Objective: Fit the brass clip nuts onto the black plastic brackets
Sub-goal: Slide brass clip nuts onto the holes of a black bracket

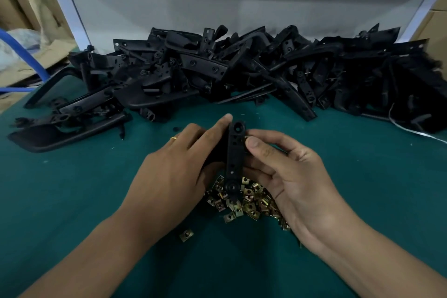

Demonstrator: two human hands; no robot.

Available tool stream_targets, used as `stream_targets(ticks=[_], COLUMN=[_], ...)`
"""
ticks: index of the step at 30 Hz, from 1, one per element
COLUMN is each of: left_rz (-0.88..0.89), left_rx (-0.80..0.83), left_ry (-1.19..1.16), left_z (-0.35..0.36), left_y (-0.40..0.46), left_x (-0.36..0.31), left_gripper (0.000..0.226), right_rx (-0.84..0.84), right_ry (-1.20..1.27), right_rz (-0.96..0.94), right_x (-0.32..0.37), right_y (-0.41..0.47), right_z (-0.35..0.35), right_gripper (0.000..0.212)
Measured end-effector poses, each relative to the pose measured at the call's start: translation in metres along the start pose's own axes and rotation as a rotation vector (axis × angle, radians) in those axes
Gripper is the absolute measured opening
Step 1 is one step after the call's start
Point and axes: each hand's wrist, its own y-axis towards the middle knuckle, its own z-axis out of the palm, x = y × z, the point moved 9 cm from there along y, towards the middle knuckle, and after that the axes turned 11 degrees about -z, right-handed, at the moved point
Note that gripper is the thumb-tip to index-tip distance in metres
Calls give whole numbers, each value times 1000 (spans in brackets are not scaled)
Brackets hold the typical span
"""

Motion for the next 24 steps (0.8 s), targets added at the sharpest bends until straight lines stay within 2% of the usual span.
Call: stream_targets(ticks=[6,19,24], left_rz=[-18,-13,-23], left_rx=[-7,-49,-98], left_ry=[-6,86,113], left_z=[0,0,-5], left_y=[1,-1,-2], left_x=[3,-6,-9], left_gripper=[77,81,72], right_rx=[11,-2,-3], right_ry=[8,-195,-212], right_rz=[-9,-62,-31], right_x=[3,9,6], right_y=[-1,2,2], right_z=[2,-8,-11], right_gripper=[24,31,29])
